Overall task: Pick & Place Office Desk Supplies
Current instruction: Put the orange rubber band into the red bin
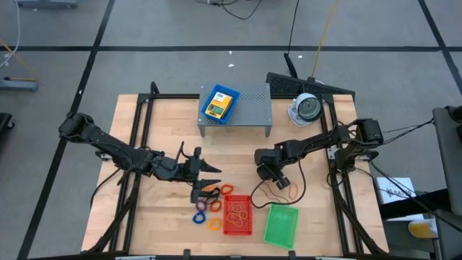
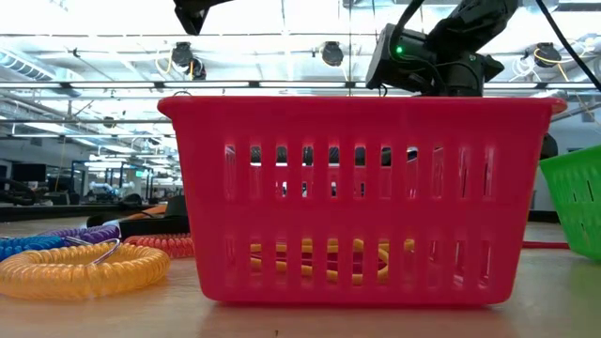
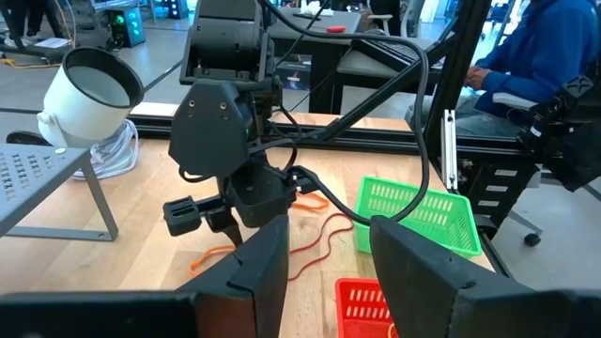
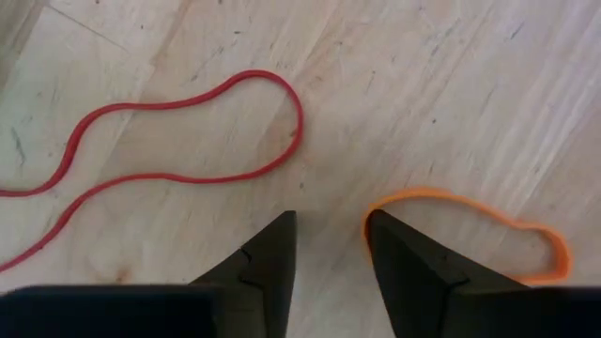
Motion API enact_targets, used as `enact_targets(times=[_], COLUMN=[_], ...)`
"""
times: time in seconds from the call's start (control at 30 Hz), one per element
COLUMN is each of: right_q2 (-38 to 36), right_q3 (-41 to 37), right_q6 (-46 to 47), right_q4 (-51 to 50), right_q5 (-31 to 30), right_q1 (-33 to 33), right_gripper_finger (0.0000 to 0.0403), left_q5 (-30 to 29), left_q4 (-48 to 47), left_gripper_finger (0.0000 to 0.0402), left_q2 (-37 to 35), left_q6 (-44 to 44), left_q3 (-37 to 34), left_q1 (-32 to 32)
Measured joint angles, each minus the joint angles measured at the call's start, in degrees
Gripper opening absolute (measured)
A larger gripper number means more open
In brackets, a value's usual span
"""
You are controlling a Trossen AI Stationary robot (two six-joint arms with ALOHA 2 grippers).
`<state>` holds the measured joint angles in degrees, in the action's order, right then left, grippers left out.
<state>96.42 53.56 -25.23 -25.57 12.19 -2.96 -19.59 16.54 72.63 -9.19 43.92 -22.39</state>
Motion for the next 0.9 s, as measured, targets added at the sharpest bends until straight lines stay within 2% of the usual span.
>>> enact_targets(times=[0.33, 0.5, 0.63, 0.77, 0.9], right_q2=[0.1, 0.1, -0.5, -2.9, -6.5], right_q3=[-0.1, -0.1, -0.1, -0.1, -0.1], right_q6=[-0.5, 0.7, 1.4, 2.1, 5.1], right_q4=[2.7, 4.0, 4.5, 5.5, 6.4], right_q5=[0.1, -1.0, -6.0, -9.2, -9.1], right_q1=[-0.1, -0.2, -1.2, -2.8, -4.2], right_gripper_finger=[0.0009, 0.0003, 0.0001, 0.0001, 0.0001], left_q5=[0.0, 0.0, 0.0, 0.0, 0.0], left_q4=[0.0, 0.0, 0.0, -0.4, -2.0], left_gripper_finger=[0.0157, 0.0157, 0.0157, 0.0157, 0.0157], left_q2=[0.0, 0.0, 0.0, 0.0, 0.0], left_q6=[0.0, 0.0, 0.0, 0.1, 0.6], left_q3=[0.0, 0.0, 0.0, 0.0, 0.0], left_q1=[0.0, 0.0, 0.0, 0.0, 0.0])
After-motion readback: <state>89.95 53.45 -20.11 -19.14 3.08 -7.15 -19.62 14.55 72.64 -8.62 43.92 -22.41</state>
